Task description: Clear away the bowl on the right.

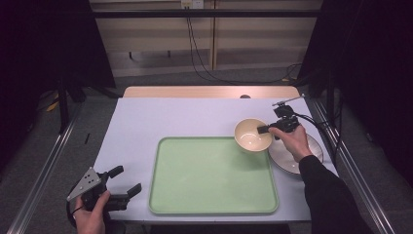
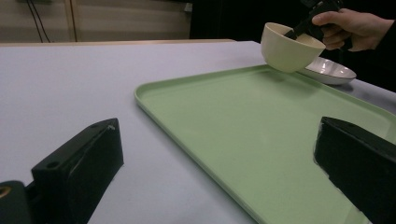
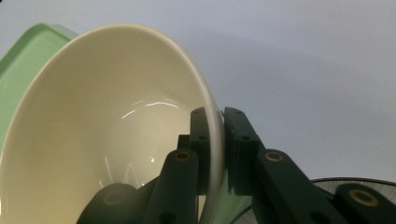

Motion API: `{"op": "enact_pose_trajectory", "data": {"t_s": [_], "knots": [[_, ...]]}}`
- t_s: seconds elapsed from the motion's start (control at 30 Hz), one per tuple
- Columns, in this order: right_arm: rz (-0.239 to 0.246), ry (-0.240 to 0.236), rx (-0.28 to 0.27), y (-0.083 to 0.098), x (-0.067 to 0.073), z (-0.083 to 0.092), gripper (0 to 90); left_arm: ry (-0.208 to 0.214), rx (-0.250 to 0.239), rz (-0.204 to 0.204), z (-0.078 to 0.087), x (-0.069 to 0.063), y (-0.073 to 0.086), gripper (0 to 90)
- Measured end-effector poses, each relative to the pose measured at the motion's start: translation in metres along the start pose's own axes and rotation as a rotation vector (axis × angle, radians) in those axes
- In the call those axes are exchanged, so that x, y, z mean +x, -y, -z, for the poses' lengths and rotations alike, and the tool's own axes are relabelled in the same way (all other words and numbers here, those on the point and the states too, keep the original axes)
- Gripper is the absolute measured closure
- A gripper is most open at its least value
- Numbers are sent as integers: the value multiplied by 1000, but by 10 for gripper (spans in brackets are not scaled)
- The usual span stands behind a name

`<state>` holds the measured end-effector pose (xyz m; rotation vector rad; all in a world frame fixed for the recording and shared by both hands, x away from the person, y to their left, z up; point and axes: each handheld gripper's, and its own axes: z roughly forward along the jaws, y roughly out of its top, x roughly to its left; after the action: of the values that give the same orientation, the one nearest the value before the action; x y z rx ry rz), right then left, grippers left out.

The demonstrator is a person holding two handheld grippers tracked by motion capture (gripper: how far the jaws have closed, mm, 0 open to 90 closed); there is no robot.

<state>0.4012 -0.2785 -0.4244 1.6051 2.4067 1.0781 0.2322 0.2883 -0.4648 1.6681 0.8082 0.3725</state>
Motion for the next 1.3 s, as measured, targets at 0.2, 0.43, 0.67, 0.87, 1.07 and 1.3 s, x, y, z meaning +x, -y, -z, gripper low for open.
{"op": "enact_pose_trajectory", "data": {"t_s": [0.2, 0.43, 0.67, 0.87, 1.07, 1.3], "knots": [[-3, -3, 25, 3, -2, -9, 828, 6, -3, 2, 0, 0, 0, 14], [-20, 6, 47, 6, -5, -14, 828, 2, -1, 1, 0, 0, 0, 14], [-20, 5, 69, 7, -5, -20, 828, 3, -2, 1, 0, 0, 0, 14], [-20, 13, 81, 10, -8, -23, 834, 4, -1, 0, 0, 0, 0, 14], [-24, 11, 75, 11, -8, -24, 835, 3, -2, 1, 0, 0, 0, 14], [-12, 24, 74, 12, -7, -24, 836, 4, -5, 4, 0, 0, 0, 14]]}}
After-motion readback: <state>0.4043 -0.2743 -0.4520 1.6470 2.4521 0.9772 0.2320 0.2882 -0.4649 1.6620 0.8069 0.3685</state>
